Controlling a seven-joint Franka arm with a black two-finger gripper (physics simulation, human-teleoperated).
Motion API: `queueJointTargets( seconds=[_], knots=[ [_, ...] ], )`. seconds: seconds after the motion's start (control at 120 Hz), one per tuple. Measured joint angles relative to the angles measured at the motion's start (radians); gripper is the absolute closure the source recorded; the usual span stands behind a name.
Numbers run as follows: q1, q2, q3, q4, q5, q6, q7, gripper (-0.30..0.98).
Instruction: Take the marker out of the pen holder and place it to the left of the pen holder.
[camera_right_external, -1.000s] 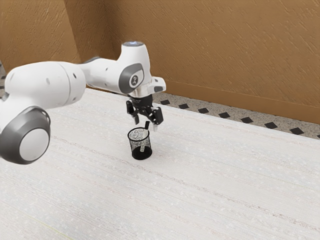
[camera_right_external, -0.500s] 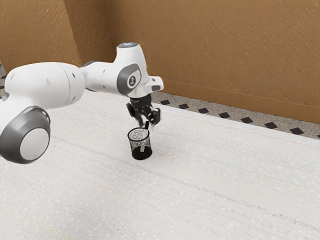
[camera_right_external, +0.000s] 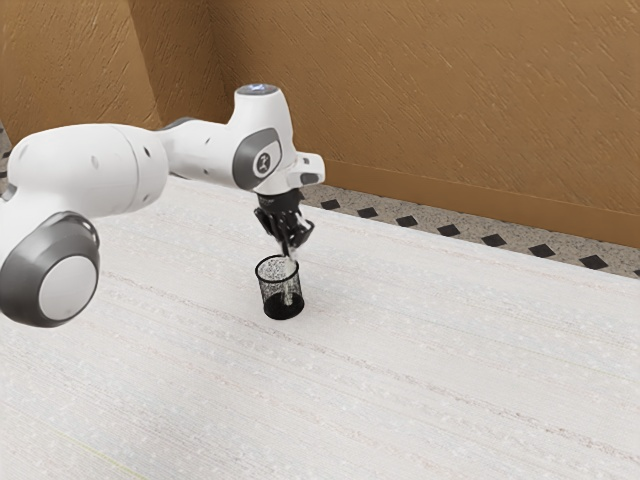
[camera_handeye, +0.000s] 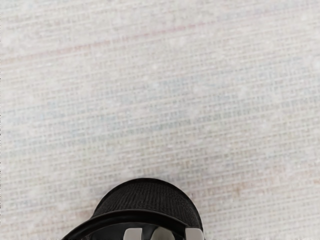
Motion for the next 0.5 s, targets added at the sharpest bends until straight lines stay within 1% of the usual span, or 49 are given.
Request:
queueJointTargets(
  seconds=[0.075, 0.175, 0.333, 0.442, 0.5],
  knots=[
    [0.001, -0.031, 0.001, -0.032, 0.008, 0.001, 0.003, 0.74],
    [0.002, -0.110, 0.010, -0.088, 0.028, 0.001, 0.004, 0.76],
    [0.003, -0.224, 0.037, -0.108, 0.083, -0.007, 0.002, 0.77],
    [0.019, -0.240, 0.065, -0.109, 0.106, -0.011, 0.002, 0.77],
    [0.051, -0.227, 0.068, -0.106, 0.112, -0.013, 0.005, 0.77]
  ],
)
